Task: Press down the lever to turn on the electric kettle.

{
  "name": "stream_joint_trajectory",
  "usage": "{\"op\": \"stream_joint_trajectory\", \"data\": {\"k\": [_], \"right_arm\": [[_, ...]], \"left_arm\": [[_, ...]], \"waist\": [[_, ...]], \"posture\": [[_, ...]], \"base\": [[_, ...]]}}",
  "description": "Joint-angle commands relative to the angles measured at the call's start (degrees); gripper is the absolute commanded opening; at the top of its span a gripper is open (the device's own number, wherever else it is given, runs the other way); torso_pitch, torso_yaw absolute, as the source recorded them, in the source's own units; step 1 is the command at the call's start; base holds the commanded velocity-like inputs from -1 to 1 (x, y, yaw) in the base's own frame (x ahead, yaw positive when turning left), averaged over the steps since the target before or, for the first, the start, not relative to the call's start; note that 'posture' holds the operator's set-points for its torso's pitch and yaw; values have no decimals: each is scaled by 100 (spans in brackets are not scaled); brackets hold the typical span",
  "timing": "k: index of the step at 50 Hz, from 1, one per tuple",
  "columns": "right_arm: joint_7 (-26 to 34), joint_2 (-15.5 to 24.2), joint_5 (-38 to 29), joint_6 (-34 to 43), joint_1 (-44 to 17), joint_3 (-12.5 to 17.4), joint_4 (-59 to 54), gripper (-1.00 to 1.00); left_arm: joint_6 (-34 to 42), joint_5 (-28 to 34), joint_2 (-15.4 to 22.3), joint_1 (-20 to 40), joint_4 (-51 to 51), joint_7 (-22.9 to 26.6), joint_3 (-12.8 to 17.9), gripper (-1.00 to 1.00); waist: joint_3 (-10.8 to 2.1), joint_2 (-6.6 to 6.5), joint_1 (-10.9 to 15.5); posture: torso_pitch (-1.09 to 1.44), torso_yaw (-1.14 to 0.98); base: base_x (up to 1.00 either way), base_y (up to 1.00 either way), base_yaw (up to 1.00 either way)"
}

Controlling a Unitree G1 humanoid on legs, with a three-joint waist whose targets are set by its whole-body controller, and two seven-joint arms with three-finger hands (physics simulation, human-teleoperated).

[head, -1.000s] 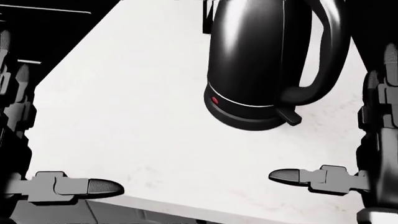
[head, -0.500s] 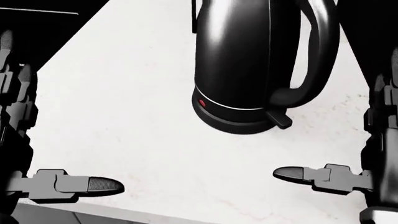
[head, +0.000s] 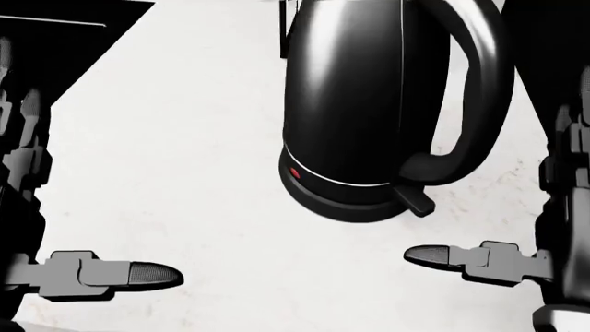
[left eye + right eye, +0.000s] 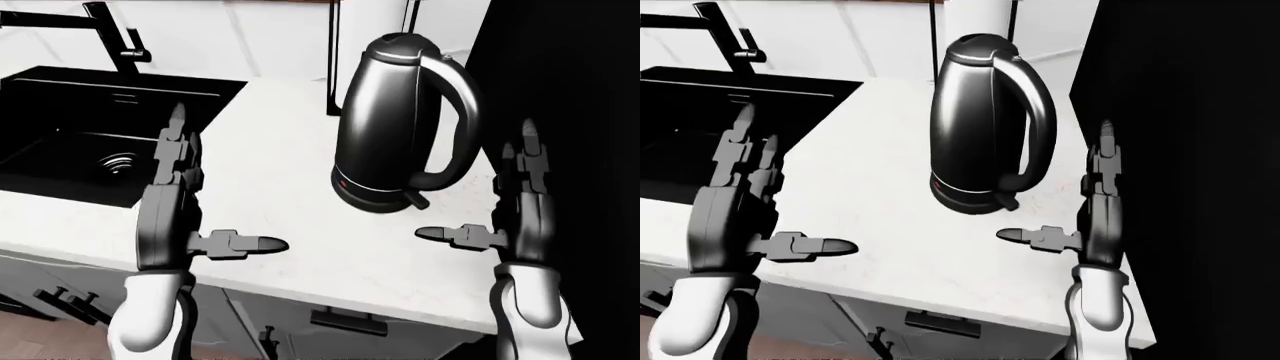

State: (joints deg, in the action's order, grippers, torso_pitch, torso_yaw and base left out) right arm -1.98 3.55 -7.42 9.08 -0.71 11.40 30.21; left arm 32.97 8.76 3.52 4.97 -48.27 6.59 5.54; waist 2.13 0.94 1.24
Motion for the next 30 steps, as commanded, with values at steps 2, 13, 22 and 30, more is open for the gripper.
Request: {"op": "stream_joint_trajectory", "data": {"k": [2, 13, 22, 30], "right_arm": [[-23, 43, -14, -91, -72, 21, 157, 100], [139, 89, 81, 24, -149, 5, 83, 100], [292, 209, 121, 269, -375, 20, -22, 100], [397, 377, 172, 632, -718, 110, -52, 100]], "left_arm": [[-87, -5, -1, 68, -99, -1, -15, 100], [-161, -24, 4, 75, -19, -5, 6, 100], [-161, -7, 0, 55, -31, -5, -13, 100], [-160, -12, -1, 57, -31, 5, -3, 100]], "waist": [[-99, 223, 25], [-185, 11, -35], [-219, 8, -48], [-219, -16, -47]], "posture": [[0, 0], [0, 0], [0, 0], [0, 0]], "base": [[0, 0, 0], [0, 0, 0], [0, 0, 0], [0, 0, 0]]}}
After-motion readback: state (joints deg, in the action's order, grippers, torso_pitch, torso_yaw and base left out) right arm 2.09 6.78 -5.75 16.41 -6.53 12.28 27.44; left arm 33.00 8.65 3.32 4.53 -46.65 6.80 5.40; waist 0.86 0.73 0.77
